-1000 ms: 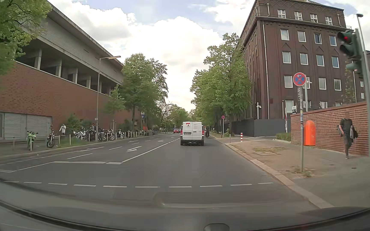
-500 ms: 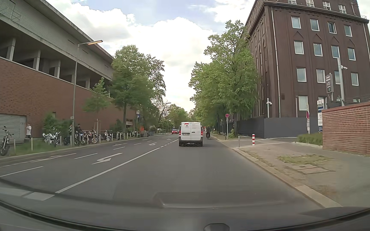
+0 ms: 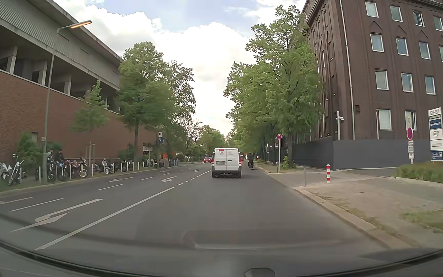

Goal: Follow the waypoints while adhering to traffic rules and regulations

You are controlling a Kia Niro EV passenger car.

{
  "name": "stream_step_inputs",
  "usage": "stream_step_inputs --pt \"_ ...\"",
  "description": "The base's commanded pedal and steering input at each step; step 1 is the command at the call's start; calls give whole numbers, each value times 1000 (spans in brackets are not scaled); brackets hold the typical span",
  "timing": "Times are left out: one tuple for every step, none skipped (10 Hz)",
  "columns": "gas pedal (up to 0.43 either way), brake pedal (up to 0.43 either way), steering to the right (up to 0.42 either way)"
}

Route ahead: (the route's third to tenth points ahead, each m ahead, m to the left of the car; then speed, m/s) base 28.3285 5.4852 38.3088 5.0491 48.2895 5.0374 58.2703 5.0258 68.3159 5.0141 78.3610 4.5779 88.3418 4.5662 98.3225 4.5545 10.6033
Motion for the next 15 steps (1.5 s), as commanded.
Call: stream_step_inputs --pt "79 18 -2" --pt "79 18 -1" --pt "79 18 -1" --pt "79 18 -1" --pt "79 24 -1" --pt "79 24 -1" --pt "79 24 -2" --pt "67 18 -2" --pt "67 18 -2" --pt "39 18 -2" --pt "39 18 -1" --pt "0 18 -1" --pt "0 24 -1" --pt "0 18 -1" --pt "0 24 -1"
